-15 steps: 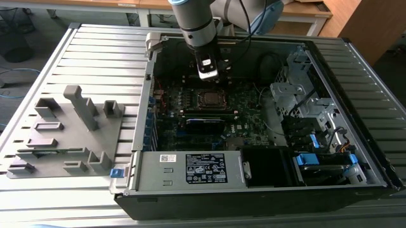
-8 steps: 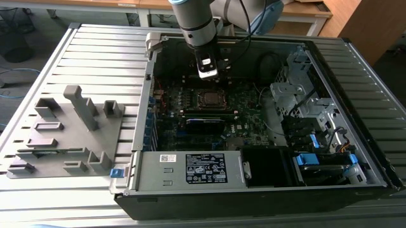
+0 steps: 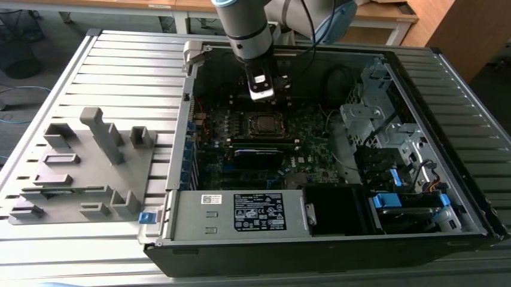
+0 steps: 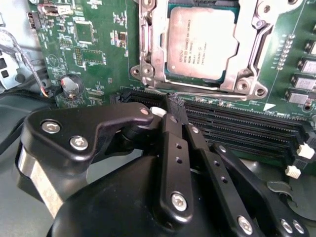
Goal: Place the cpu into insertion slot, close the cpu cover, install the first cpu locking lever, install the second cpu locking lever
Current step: 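Install the first cpu locking lever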
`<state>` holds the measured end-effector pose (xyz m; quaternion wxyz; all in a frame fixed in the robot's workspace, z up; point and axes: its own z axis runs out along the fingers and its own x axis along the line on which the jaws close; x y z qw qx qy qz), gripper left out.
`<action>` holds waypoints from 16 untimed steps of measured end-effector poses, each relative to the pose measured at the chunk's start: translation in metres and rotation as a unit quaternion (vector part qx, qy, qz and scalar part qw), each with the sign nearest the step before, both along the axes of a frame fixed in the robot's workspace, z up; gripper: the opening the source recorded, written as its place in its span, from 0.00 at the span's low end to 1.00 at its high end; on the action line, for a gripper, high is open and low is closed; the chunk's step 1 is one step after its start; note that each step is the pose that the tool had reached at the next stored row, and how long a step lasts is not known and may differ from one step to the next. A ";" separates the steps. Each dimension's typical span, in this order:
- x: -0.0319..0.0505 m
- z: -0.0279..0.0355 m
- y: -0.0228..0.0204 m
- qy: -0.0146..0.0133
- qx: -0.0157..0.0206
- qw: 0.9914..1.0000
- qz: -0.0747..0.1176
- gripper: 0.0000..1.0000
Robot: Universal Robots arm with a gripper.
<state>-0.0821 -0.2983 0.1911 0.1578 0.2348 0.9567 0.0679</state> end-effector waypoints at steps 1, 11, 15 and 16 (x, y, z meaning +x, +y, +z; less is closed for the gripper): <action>0.0000 0.0000 -0.0007 0.000 0.000 1.000 0.000 0.11; 0.0000 -0.0008 -0.0041 -0.002 0.000 1.000 0.000 0.11; 0.0000 -0.0010 -0.0052 -0.003 0.000 1.000 0.000 0.11; 0.0000 -0.0011 -0.0055 -0.003 0.000 1.000 0.000 0.11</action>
